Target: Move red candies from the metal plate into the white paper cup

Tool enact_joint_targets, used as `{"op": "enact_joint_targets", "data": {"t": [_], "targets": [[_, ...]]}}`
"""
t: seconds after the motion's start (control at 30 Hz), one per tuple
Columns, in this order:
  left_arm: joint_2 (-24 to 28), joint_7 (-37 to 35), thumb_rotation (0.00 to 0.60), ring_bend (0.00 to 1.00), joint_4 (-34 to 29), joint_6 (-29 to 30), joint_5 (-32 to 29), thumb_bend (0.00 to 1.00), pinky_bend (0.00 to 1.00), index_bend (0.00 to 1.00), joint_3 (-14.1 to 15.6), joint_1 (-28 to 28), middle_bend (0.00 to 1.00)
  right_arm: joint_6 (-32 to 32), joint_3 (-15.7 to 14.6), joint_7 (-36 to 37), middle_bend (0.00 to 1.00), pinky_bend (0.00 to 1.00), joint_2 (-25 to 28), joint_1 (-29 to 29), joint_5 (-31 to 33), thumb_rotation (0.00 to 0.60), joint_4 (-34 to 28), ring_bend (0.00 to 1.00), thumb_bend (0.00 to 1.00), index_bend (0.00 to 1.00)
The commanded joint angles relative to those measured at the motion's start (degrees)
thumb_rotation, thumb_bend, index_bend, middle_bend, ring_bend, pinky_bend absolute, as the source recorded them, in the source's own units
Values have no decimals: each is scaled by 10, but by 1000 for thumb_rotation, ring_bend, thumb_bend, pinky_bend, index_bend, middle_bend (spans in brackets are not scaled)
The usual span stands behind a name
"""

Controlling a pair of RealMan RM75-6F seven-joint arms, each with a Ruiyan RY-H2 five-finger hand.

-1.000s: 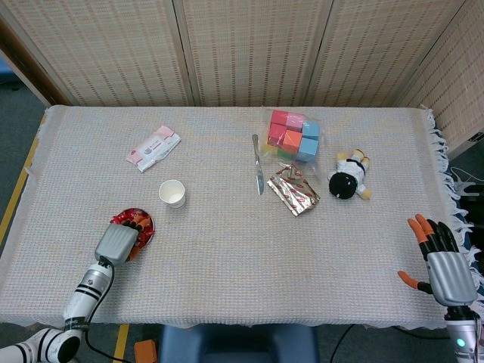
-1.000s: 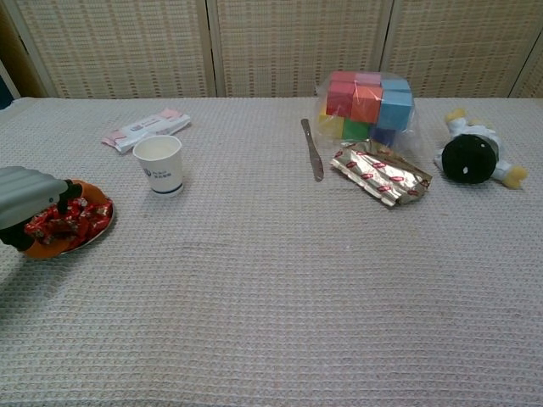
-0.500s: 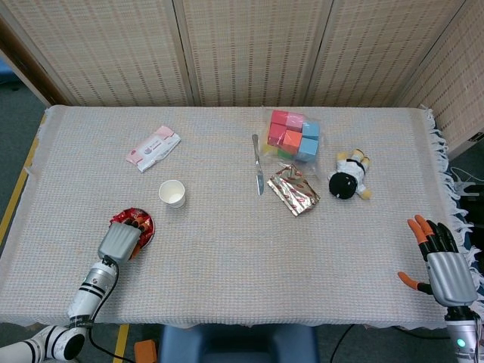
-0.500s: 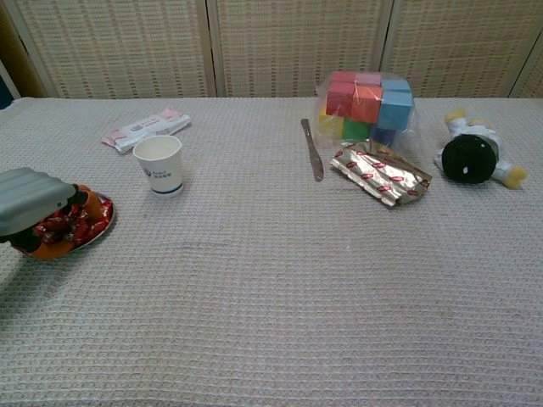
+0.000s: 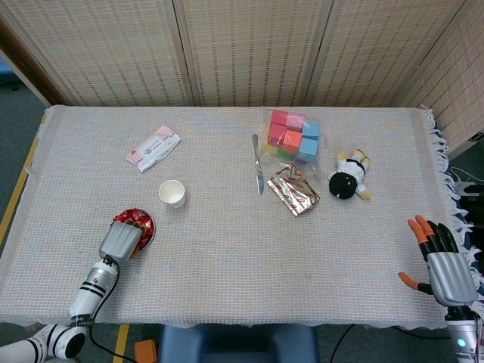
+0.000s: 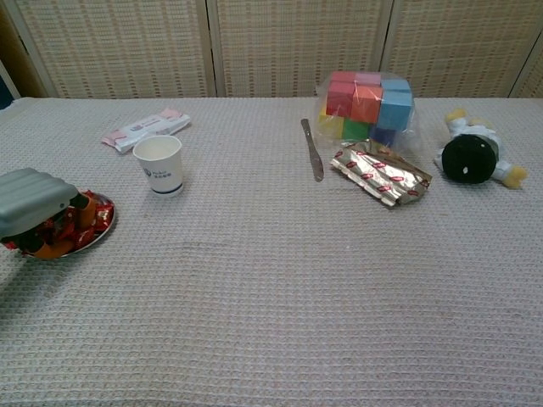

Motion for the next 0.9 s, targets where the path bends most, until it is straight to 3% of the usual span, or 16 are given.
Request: {"op": "enact_joint_targets", "data": {"t": [0.03, 0.3, 0.57, 0.9], "targets": [[-1, 0, 600, 492, 1, 3, 2, 387, 982, 556, 0, -1, 460, -1, 0, -1, 0, 0, 2, 0, 1, 600, -1, 0, 46, 0], [-2, 1, 600, 538, 4, 11, 2, 457, 995, 645, -1, 1, 556, 3, -1, 4, 0, 0, 6, -3, -2, 600, -5, 0, 45, 0], [-6, 1, 600, 600, 9, 27, 6, 618, 1000, 717, -2, 4, 666, 5, -3, 2, 0, 0, 6, -4, -5, 600, -6, 0, 46, 0], [-8, -11, 600, 625, 18, 41, 17, 660, 1000, 728, -6, 2, 696, 4, -2, 3, 0, 0, 6, -3, -5, 600, -5, 0, 45, 0]]}}
